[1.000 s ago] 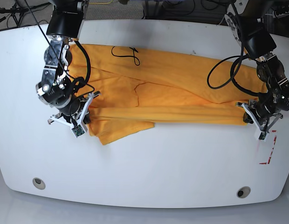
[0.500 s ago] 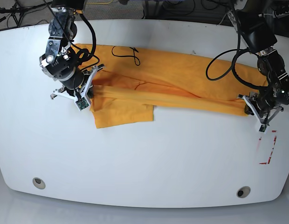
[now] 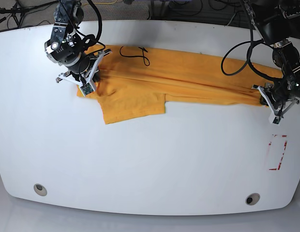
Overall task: Fold the T-shirt properly
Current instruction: 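Pull both grippers apart, stretching the shirt lengthwise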
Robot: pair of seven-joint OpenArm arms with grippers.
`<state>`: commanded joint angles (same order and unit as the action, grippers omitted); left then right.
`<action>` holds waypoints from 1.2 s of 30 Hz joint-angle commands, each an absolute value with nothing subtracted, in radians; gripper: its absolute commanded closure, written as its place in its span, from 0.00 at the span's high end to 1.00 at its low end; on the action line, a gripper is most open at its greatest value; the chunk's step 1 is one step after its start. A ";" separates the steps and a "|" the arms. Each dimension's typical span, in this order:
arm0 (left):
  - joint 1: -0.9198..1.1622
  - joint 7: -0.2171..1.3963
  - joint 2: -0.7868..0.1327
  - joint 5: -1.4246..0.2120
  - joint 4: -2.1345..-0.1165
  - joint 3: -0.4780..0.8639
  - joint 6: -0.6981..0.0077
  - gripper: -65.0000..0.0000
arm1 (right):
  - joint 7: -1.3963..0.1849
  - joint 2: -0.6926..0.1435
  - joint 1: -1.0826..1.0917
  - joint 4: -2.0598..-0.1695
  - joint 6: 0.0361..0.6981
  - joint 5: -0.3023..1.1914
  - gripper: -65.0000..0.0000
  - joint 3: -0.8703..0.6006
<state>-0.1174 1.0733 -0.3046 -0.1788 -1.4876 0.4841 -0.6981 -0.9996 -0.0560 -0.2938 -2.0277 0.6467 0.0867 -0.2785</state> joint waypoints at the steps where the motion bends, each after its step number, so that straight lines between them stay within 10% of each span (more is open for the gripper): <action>1: -0.114 1.073 -0.306 -0.179 -1.488 0.484 -0.698 0.07 | -1.000 -0.053 -0.297 -2.028 0.647 0.087 0.03 -0.278; 13: -0.058 1.072 -0.308 -0.174 -1.486 0.478 -0.698 0.12 | -1.000 -0.050 -0.329 -2.025 0.644 0.084 0.11 -0.278; 23: -0.028 1.078 -0.328 -0.174 -1.488 0.476 -0.698 0.57 | -1.000 -0.048 -0.346 -2.029 0.644 0.085 0.82 -0.280; 36: -0.101 1.184 -0.321 -0.180 -1.681 0.565 -0.698 0.59 | -0.998 -0.030 -0.289 -2.031 0.642 0.209 0.74 -0.366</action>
<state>-0.1005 1.1838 -0.3214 -0.1803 -1.6809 0.5654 -0.6981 -0.9981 -0.0299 -0.2892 -2.0307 0.6421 0.2094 -0.3659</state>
